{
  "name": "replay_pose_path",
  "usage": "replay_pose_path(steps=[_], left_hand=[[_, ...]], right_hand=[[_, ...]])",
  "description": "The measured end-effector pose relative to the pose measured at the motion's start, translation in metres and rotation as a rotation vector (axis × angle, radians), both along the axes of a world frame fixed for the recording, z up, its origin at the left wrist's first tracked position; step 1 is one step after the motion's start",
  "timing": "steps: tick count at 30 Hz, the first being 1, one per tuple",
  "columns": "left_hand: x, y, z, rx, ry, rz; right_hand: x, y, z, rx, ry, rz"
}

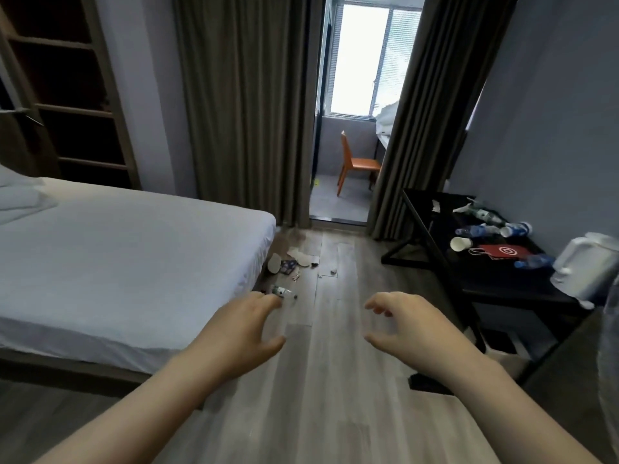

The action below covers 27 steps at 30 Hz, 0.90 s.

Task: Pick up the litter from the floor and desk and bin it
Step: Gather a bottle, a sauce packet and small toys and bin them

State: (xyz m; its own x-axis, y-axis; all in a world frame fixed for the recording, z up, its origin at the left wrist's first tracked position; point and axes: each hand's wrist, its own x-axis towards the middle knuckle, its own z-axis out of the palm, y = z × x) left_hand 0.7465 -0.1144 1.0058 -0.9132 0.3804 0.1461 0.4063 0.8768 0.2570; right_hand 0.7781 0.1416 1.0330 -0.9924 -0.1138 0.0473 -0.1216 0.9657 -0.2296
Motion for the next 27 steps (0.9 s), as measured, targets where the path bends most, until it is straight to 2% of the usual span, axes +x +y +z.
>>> replay_pose_path(steps=[16,27], left_hand=[[-0.284,0.084,-0.019,-0.11,-0.085,0.045],[-0.447,0.142,-0.063,-0.105,-0.186,-0.046]], right_hand=[[-0.292,0.092,-0.039,-0.132,-0.074,-0.022],[-0.441,0.15,-0.079,-0.18,-0.163,-0.06]])
